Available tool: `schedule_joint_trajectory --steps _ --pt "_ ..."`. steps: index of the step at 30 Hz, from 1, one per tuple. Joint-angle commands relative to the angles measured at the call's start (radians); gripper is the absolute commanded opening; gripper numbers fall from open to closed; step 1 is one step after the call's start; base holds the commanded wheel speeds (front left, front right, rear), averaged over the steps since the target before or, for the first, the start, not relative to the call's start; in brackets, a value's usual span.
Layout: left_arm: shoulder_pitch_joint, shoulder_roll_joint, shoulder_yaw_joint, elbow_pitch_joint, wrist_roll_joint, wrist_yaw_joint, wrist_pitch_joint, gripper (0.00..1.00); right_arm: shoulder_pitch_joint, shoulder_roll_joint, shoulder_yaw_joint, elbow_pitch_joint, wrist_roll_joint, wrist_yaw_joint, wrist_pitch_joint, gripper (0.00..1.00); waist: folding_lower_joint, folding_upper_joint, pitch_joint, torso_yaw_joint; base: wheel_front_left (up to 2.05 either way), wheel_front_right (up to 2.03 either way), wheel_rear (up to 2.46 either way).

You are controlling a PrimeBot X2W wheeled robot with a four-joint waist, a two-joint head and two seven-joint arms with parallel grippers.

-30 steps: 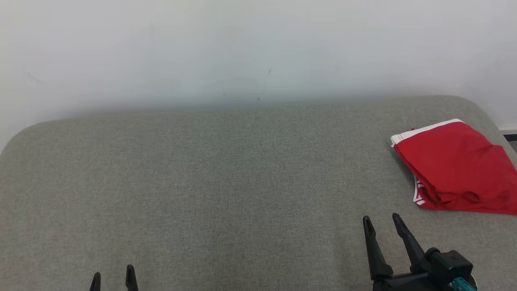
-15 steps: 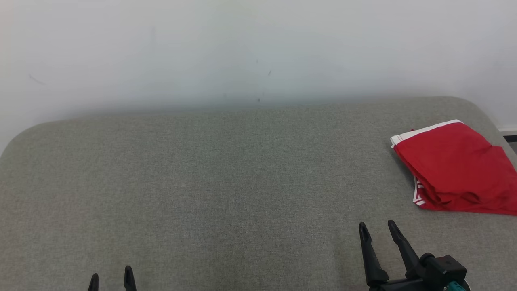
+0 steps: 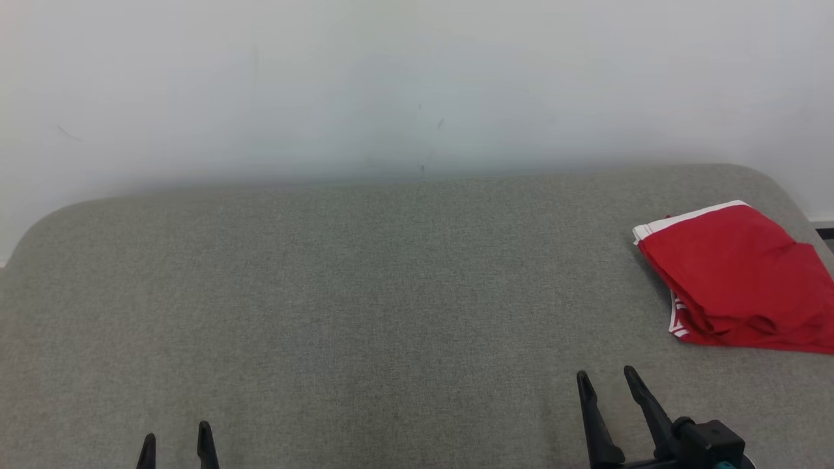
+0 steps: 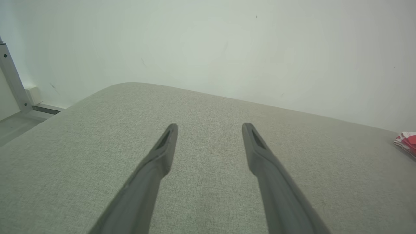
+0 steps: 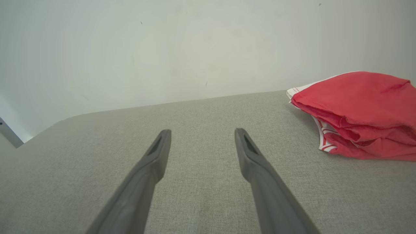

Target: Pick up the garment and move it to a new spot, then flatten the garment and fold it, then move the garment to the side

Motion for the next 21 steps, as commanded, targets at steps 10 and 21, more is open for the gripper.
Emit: schedule_joint_trajectory --steps 10,21 --pt "0.012 0.0 -0.012 -0.019 0.012 0.021 -0.003 1.0 0.008 0.005 -0.005 -0.006 -0.002 0.0 0.001 1.0 0.0 0.0 -0.016 -0.005 0.0 0.0 0.0" --pt "0.014 -0.003 -0.027 0.023 -0.004 0.03 0.009 0.0 0.017 0.0 -0.004 0.031 0.021 0.0 0.009 0.0 0.0 0.0 -0.019 -0.004 0.0 0.0 0.0"
